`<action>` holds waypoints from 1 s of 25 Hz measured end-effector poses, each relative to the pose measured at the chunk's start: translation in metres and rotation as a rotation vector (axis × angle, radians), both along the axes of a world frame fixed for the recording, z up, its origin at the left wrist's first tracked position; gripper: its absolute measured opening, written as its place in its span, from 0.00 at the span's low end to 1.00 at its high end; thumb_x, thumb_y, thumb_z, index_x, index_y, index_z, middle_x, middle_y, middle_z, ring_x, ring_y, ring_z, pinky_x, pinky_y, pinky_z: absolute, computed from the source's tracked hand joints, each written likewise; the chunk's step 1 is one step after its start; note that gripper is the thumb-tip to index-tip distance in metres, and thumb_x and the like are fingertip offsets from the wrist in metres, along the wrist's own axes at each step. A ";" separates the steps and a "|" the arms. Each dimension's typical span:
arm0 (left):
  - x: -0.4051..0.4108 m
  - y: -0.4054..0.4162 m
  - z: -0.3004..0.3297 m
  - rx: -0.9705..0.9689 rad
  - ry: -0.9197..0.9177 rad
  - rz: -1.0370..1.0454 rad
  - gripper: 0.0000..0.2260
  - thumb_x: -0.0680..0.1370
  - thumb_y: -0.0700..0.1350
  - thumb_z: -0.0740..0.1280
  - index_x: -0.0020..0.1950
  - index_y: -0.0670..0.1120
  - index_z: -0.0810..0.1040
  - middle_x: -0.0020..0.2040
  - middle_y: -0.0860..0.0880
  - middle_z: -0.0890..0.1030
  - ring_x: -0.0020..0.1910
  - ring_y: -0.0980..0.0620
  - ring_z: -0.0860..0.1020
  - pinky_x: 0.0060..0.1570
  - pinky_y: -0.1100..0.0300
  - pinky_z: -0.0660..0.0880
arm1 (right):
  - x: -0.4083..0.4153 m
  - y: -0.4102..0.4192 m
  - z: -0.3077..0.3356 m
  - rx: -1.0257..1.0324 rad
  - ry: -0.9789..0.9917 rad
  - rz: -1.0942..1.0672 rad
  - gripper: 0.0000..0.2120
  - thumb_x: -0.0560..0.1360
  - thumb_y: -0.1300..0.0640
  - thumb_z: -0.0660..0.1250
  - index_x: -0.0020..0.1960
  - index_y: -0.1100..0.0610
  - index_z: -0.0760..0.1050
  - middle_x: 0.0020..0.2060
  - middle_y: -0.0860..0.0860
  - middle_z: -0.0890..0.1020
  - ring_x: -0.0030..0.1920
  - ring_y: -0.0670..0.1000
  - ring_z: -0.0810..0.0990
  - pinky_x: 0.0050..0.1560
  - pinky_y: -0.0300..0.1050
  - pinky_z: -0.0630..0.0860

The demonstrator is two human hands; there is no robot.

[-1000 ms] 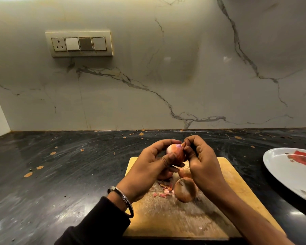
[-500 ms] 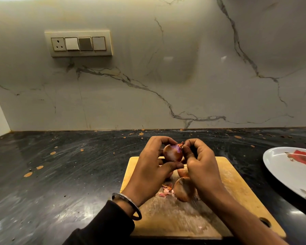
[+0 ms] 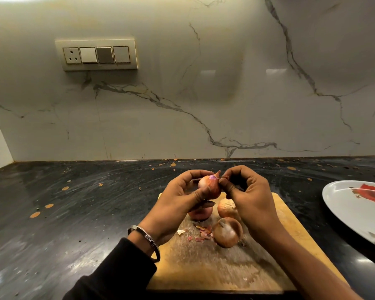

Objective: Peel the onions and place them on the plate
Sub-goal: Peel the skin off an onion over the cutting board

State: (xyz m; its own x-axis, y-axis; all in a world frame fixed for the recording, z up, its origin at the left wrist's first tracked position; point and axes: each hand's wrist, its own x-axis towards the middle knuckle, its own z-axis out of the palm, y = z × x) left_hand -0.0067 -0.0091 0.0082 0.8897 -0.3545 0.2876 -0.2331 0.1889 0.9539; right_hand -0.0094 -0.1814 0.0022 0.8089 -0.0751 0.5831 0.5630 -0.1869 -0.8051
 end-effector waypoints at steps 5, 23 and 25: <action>0.000 0.003 0.002 -0.065 0.042 -0.062 0.17 0.77 0.42 0.66 0.65 0.41 0.75 0.58 0.40 0.82 0.58 0.37 0.80 0.56 0.51 0.80 | -0.004 0.002 0.004 -0.091 0.019 0.064 0.06 0.77 0.64 0.69 0.47 0.53 0.78 0.38 0.47 0.81 0.38 0.44 0.79 0.39 0.39 0.77; -0.003 -0.013 -0.010 0.419 -0.687 0.513 0.21 0.67 0.40 0.79 0.53 0.54 0.73 0.54 0.59 0.73 0.55 0.55 0.75 0.48 0.63 0.76 | 0.001 0.010 -0.010 0.154 0.315 0.123 0.09 0.82 0.58 0.63 0.47 0.57 0.79 0.36 0.54 0.80 0.30 0.45 0.75 0.28 0.39 0.72; -0.002 -0.010 -0.007 0.325 -0.526 0.437 0.21 0.68 0.38 0.78 0.54 0.53 0.74 0.55 0.55 0.75 0.55 0.55 0.77 0.51 0.59 0.79 | 0.002 0.009 -0.010 0.162 0.279 0.144 0.07 0.81 0.59 0.65 0.45 0.53 0.79 0.35 0.50 0.79 0.31 0.45 0.75 0.28 0.37 0.72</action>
State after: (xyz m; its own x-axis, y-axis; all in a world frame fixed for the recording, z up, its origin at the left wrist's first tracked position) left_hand -0.0085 -0.0186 0.0013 0.7431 -0.1406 0.6542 -0.6620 -0.2968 0.6882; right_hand -0.0076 -0.1723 -0.0076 0.9444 -0.0221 0.3280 0.3284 0.0206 -0.9443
